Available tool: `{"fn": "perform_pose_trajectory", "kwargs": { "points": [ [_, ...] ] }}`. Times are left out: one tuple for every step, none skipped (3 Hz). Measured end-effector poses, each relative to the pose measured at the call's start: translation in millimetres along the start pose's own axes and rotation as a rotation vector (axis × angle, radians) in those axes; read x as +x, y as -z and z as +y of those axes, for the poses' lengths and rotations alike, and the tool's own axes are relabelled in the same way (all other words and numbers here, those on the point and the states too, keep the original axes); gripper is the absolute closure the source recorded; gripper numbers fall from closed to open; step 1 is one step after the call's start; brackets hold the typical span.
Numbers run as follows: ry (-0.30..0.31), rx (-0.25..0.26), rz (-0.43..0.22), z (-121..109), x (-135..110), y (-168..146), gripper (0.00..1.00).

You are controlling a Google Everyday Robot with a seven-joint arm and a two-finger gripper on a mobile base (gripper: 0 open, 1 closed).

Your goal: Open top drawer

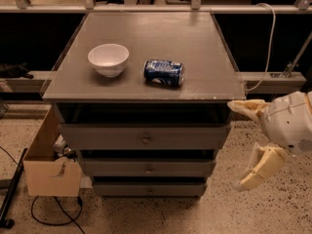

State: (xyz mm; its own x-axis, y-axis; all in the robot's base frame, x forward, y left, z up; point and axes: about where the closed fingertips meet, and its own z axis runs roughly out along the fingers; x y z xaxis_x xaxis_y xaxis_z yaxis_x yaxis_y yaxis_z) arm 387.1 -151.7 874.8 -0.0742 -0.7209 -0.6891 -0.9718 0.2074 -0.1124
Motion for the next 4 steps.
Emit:
{"fn": "perform_pose_trajectory", "kwargs": {
  "points": [
    [-0.032, -0.031, -0.019, 5, 11, -22, 0.00],
    [-0.108, -0.089, -0.032, 13, 43, -72, 0.00],
    [-0.130, -0.106, -0.027, 10, 58, -96, 0.00],
    [-0.062, -0.068, 0.027, -18, 53, -126, 0.00]
  ]
}}
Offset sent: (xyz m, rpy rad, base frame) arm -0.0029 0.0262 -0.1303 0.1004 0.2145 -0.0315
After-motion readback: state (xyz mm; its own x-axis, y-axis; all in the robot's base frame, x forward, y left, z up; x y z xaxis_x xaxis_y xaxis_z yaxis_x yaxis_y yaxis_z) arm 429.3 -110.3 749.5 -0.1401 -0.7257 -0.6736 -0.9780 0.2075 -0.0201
